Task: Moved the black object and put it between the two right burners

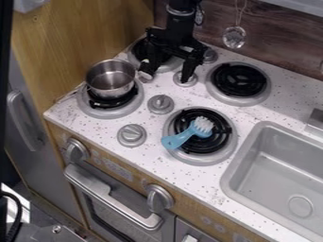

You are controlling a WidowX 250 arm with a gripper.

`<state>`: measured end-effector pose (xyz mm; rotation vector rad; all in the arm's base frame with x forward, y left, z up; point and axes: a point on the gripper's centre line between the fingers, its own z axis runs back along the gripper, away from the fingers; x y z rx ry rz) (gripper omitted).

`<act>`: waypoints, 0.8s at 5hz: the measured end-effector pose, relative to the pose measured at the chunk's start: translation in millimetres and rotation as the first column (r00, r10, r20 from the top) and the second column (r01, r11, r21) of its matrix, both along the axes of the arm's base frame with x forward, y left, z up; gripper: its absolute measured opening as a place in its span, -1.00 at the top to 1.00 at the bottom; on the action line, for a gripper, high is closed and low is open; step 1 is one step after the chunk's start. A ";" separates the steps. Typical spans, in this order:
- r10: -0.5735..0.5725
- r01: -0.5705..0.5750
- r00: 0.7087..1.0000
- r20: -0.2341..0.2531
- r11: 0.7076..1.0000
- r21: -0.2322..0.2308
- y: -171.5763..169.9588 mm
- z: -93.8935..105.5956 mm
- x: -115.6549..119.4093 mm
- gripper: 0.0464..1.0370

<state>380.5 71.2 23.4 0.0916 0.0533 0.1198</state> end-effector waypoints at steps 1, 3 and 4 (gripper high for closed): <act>0.001 -0.001 0.998 -0.057 1.000 -0.009 -1.9 -19.6 -7.8 -0.93; 0.050 -0.048 0.998 0.025 0.997 -0.055 32.2 -28.3 28.2 -0.93; 0.086 -0.079 0.991 0.106 0.995 -0.066 58.3 -33.7 46.8 -0.93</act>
